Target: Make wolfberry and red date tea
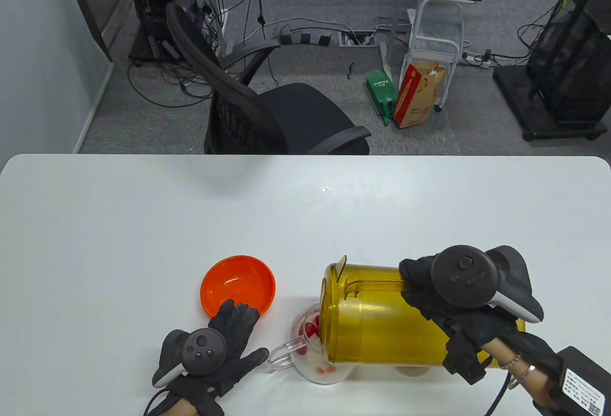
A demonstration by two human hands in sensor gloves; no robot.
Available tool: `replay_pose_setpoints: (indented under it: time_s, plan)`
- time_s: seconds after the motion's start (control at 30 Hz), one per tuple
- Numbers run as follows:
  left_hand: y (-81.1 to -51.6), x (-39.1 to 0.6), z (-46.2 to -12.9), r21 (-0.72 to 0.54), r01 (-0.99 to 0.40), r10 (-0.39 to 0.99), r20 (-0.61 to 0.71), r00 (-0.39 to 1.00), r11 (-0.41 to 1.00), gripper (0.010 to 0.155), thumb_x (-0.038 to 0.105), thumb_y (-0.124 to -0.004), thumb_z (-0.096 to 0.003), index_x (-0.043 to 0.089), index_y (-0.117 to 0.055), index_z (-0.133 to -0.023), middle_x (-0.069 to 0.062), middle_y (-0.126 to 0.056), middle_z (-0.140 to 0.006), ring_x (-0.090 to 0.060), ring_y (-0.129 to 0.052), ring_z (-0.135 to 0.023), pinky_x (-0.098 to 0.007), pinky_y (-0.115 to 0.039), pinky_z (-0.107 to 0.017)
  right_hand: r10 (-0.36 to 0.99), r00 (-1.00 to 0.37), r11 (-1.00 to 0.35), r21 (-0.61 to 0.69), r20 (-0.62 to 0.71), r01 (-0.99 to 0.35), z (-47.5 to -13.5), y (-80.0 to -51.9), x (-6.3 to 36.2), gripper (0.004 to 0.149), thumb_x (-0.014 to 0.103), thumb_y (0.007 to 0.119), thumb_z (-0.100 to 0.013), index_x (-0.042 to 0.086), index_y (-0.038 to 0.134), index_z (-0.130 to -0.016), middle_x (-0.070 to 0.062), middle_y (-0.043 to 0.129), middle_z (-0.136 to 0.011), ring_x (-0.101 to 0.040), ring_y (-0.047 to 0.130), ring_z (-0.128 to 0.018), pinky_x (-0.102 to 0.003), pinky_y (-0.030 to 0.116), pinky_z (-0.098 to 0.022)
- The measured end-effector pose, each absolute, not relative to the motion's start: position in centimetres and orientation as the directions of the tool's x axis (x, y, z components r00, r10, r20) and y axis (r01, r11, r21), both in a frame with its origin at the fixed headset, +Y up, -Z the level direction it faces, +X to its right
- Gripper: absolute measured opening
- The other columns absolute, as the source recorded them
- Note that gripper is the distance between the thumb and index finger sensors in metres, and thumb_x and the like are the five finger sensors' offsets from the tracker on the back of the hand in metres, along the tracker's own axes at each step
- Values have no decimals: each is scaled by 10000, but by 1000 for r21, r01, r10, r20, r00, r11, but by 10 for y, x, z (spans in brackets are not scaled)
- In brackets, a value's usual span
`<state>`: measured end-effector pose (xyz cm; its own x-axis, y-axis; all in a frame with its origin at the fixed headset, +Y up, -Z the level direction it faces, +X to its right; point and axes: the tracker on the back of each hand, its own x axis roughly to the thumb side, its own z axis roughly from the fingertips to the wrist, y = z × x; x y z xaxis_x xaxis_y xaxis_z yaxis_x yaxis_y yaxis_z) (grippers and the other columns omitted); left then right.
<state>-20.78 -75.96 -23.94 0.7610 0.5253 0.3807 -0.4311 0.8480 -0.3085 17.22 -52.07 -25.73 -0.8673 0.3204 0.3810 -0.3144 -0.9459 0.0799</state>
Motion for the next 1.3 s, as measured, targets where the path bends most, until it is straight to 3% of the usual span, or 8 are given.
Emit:
replay_pose_setpoints:
  time_s: [1.3]
  plan:
    - [-759,-209,-240,-304,-435,526,381,760,848,811,613,-621,-576,105,-333,-1138,-249,-349,-1212,-482,-188,-1097,-630,-299,-740,312,-870,-949,83,382,-304,-258,-519,170,309,231,880,-512,44,840,-754,-193,885,-453,-358,830,-422,-628,667,-504]
